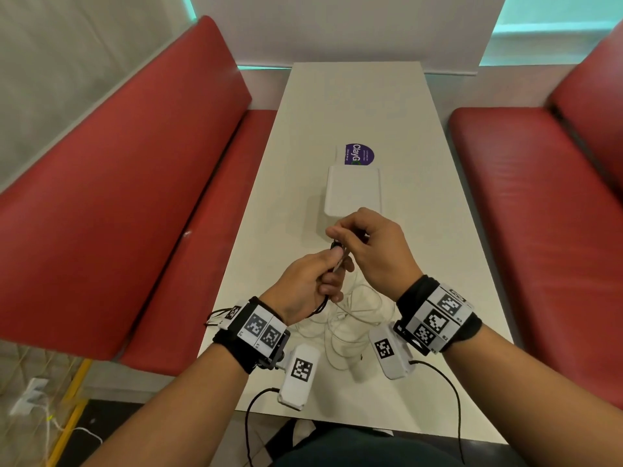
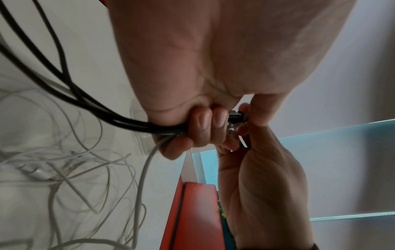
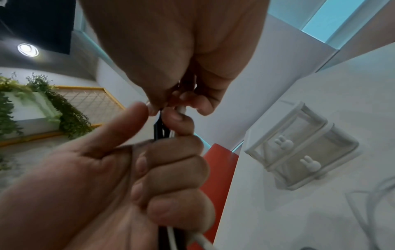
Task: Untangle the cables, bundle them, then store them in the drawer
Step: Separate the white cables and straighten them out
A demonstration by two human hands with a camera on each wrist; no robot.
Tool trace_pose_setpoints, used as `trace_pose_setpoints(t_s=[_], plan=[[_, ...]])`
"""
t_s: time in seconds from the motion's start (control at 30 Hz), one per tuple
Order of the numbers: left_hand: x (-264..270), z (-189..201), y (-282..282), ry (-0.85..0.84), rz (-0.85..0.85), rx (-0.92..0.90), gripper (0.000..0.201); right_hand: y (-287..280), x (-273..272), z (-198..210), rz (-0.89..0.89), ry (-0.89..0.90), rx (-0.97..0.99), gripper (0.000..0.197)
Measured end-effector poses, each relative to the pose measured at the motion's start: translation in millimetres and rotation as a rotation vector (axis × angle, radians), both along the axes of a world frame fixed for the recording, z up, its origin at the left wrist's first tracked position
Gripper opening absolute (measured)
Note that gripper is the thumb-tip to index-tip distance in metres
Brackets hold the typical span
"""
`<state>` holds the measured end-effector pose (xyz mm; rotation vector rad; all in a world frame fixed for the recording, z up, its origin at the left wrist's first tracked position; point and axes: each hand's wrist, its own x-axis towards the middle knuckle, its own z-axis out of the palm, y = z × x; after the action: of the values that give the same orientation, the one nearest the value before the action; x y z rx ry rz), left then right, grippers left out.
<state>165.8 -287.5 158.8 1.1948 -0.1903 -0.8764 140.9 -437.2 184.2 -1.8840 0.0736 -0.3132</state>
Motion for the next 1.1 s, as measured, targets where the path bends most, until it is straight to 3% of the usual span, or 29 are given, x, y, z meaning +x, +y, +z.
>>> trace_pose_setpoints(t_s=[0.07, 0.13, 0.23, 0.3, 0.37, 0.47, 0.57, 0.63, 0.7, 0.8, 0.93, 1.03, 1.1], plan=[[-0.8, -1.2, -2.4, -0.027, 0.043, 0.012, 0.033, 0.4, -0.2, -0.2, -0.055, -0.041, -0.053, 0.010], [1.6, -0.4, -4.4, -0.029, 0.160, -0.013, 0.035, 0.9, -2.8, -1.5, -0.102, -0.024, 0.056, 0.011], [11.9, 6.9, -1.4, 0.007, 0.335, -0.103, 0.035, 0.7, -11.1, -8.6, 0.077, 0.256, 0.323, 0.023], [15.3, 12.8, 2.6, -0.006, 0.370, -0.142, 0.034, 1.1, -16.7, -16.5, 0.217, 0.381, 0.236, 0.028], [15.2, 16.4, 5.6, -0.042, 0.396, -0.128, 0.033, 3.0, -19.1, -22.8, 0.262, 0.394, 0.038, 0.029], [17.7, 14.2, 7.6, -0.161, 0.414, -0.021, 0.032, 6.3, -19.7, -27.8, 0.246, 0.389, -0.120, 0.011], [24.3, 12.4, 14.5, -0.432, 0.280, 0.269, 0.018, 4.3, -20.9, -26.5, 0.219, 0.383, -0.274, 0.024], [25.9, 11.3, 21.2, -0.736, 0.085, 0.540, 0.013, -1.6, -20.5, -24.1, 0.243, 0.349, -0.259, 0.020], [21.0, 13.0, 23.4, -0.916, -0.138, 0.692, 0.019, -5.9, -19.9, -21.7, 0.277, 0.311, -0.259, 0.013], [18.1, 15.9, 26.4, -0.873, -0.185, 0.675, 0.022, -8.9, -21.0, -21.7, 0.283, 0.264, -0.262, 0.008], [27.2, 15.7, 41.9, -0.741, 0.105, 0.609, 0.043, -21.9, -18.8, -25.7, 0.284, 0.297, -0.165, 0.016], [29.9, 7.7, 57.4, -0.652, 0.235, 0.613, 0.053, -36.2, -15.8, -29.3, 0.354, 0.452, -0.263, 0.025], [34.2, -0.7, 71.3, -0.626, 0.336, 0.674, 0.053, -48.1, -14.7, -30.1, 0.306, 0.496, -0.368, 0.030]])
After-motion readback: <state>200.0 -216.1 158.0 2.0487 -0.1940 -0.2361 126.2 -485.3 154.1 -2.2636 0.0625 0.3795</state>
